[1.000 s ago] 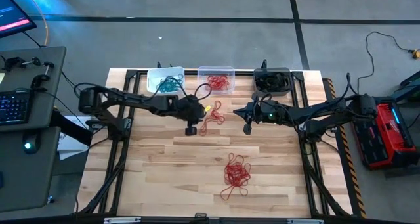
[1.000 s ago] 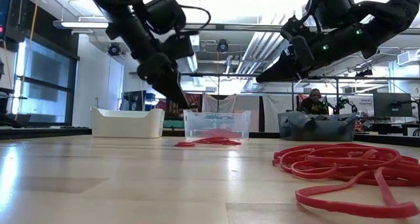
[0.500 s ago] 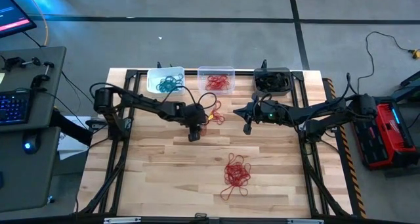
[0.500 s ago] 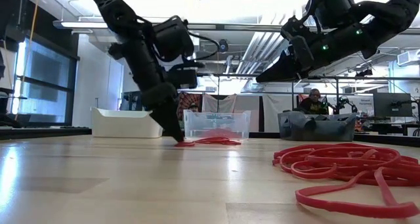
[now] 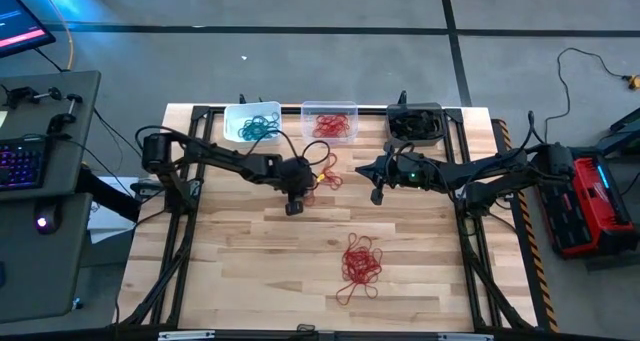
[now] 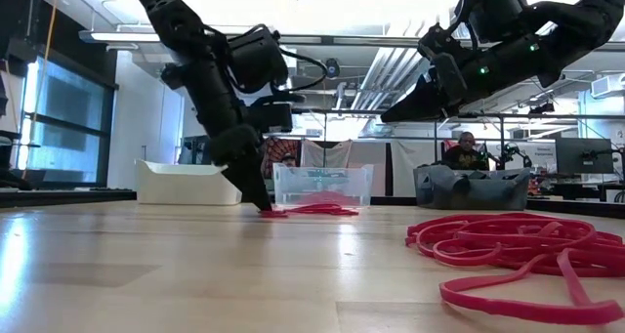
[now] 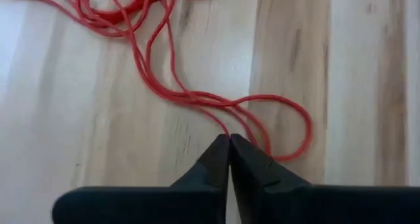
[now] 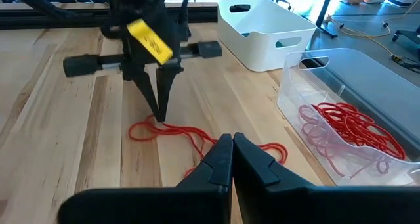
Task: Sort rubber bands into baskets
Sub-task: Put the red rubber band into the transparent bin
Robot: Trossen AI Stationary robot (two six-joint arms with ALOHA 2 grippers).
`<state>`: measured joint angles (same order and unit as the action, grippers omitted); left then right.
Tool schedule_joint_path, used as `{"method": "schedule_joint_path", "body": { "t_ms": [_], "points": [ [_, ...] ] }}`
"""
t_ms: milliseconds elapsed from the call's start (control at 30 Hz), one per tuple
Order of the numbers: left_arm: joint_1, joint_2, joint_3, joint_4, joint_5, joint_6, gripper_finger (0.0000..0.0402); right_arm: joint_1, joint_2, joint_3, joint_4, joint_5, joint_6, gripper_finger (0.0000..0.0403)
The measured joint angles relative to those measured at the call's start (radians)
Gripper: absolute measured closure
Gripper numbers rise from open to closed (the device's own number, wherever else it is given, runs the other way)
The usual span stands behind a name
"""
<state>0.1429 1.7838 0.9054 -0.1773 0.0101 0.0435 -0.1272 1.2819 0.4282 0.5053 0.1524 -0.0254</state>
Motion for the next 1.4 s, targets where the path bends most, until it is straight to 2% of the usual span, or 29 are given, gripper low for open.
{"method": "schedule_joint_path", "body": {
  "t_ms": [300,533,667,1100,1400],
  "points": [
    [-0.002,-0.137,0.000,-0.082,-0.152,0.023,0.0401,0.000,0.000,0.000,0.001,-0.001,0.000,0.0403],
    [0.028,-0.263,0.000,-0.041,-0.219,0.046,0.0401,0.000,0.000,0.000,0.002,-0.004,0.000,0.0403],
    [0.060,-0.297,0.024,-0.017,-0.224,0.067,0.0401,0.000,0.000,0.000,0.002,-0.004,0.000,0.0403],
    [0.215,-0.213,0.257,0.033,-0.219,0.264,0.0401,0.000,0.000,0.000,0.003,-0.003,0.018,0.0403],
    [0.351,-0.041,0.378,0.069,-0.119,0.292,0.0401,0.000,0.000,0.000,0.002,-0.003,0.018,0.0403]
  ]
}}
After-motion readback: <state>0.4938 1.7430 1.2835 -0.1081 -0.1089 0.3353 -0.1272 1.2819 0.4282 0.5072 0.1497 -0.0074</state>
